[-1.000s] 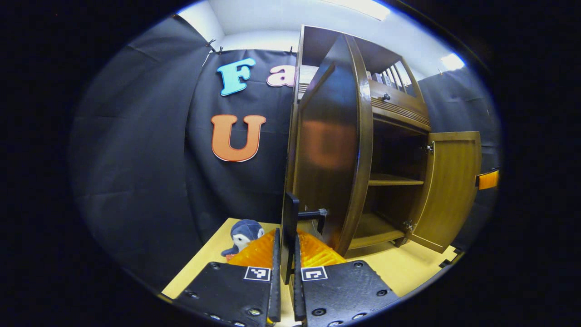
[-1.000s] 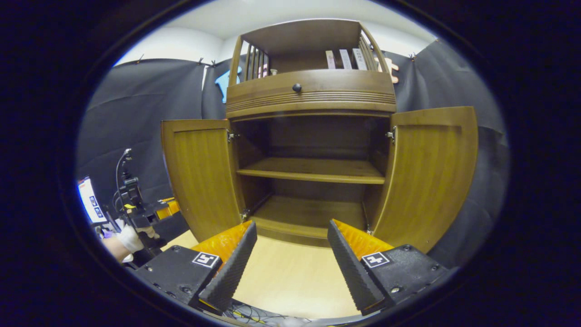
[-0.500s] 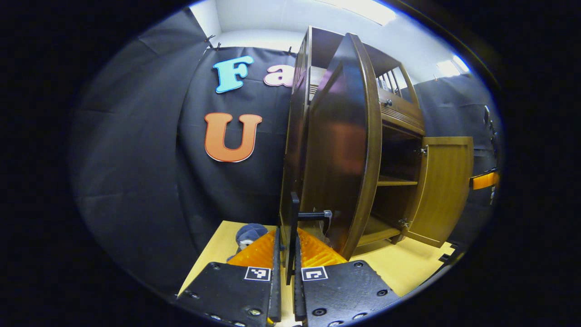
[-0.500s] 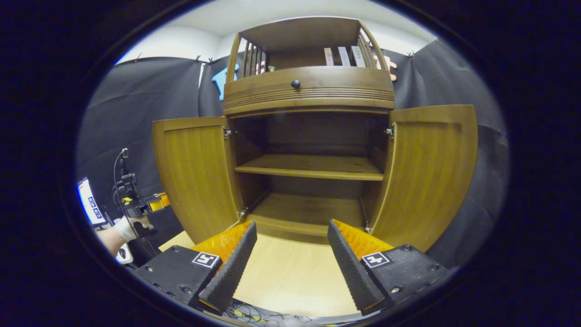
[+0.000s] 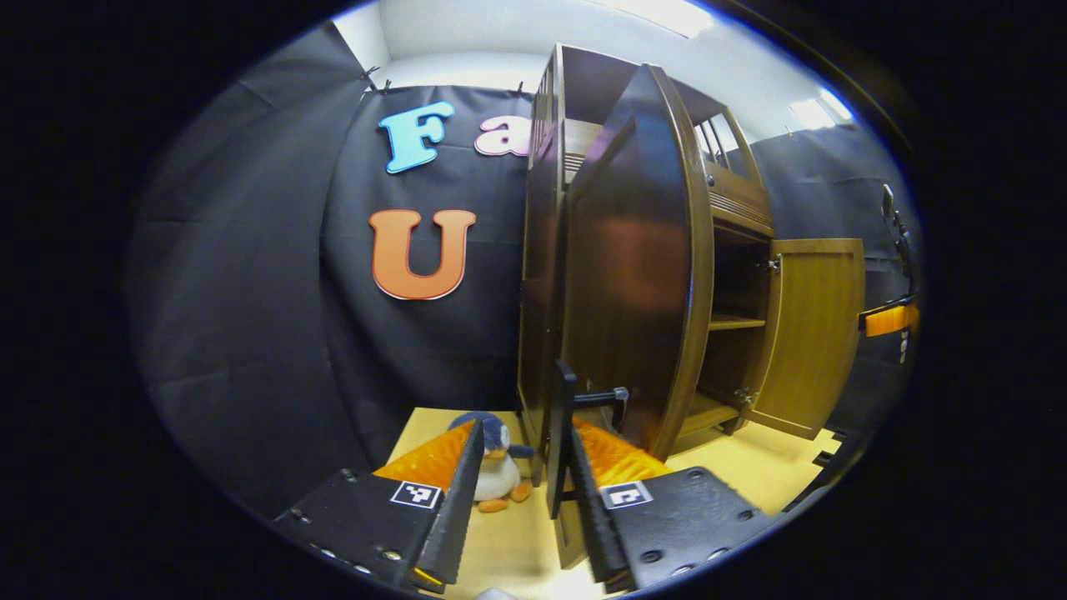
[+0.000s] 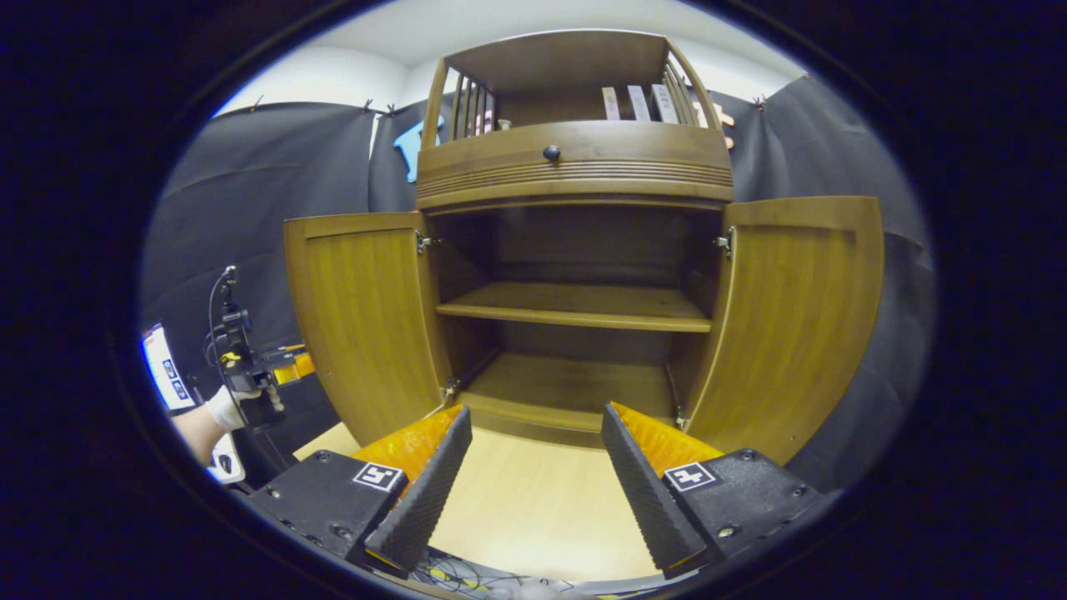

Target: Open the right door of the double-door shoe cabinet with the right hand, and open the left door with the left hand.

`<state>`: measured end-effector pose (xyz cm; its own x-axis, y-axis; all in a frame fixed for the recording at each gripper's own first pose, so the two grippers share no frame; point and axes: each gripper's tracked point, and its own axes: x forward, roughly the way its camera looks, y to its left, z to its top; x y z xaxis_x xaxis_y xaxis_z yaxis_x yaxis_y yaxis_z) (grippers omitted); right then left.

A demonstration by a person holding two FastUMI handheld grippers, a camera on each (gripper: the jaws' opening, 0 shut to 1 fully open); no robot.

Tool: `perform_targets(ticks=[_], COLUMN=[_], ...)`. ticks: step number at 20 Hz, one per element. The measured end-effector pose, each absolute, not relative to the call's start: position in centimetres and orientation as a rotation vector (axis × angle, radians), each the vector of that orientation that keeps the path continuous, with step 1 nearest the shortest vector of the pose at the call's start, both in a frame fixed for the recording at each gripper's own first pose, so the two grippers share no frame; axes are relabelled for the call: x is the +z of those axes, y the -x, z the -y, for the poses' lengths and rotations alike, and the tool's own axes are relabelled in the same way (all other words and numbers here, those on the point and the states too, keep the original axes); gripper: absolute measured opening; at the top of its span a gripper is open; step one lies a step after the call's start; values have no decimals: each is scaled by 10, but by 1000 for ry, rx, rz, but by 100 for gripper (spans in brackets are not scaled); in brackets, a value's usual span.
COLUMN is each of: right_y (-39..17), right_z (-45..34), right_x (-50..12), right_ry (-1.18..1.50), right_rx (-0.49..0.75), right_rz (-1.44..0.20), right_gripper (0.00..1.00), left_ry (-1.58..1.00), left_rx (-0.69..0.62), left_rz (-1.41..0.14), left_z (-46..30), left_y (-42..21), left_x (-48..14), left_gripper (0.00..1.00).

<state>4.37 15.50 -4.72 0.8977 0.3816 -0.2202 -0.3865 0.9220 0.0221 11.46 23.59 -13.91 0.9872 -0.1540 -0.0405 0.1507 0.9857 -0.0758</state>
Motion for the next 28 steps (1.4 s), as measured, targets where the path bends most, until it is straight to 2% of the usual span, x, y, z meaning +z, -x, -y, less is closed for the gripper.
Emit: perform_targets(ticks=[3, 6, 7, 8, 14, 16, 17, 18, 19, 20, 21, 28], right_y=[-46, -48, -50, -52, -59, -59, -59, -60, -61, -61, -62, -65], right_z=[-153, -147, -144, -140, -115, -106, -100, -97, -92, -86, -81, -44], right_x=[-49, -45, -43, -41, -22, -18, -16, -15, -14, -14, -13, -20], right_ry=[17, 7, 6, 3, -13, -16, -21, -24, -24, -22, -20, -39], right_rx=[396, 385, 378, 370, 315, 300, 290, 282, 270, 257, 244, 147], right_rz=[-226, -215, -208, -201, -144, -134, -128, -126, -124, -121, -117, -111], right_gripper=[99, 99, 99, 99, 99, 99, 99, 99, 99, 99, 99, 99], left_ry=[38, -33, -52, -59, 11, 52, 63, 69, 73, 70, 71, 32], left_rx=[-105, -6, 27, 39, 92, 94, 82, 72, 63, 55, 53, 24], left_rz=[-50, -83, -81, -80, -85, -79, -65, -54, -52, -45, -39, -34], left_z=[-249, -262, -260, -252, -189, -164, -148, -134, -121, -108, -96, -37], left_y=[-100, -75, -70, -64, -50, -50, -53, -56, -58, -61, -62, -62], left_x=[-131, -118, -107, -97, -50, -45, -39, -35, -35, -33, -33, -43], left_gripper=[100, 97, 88, 95, 96, 100, 96, 100, 96, 100, 96, 96])
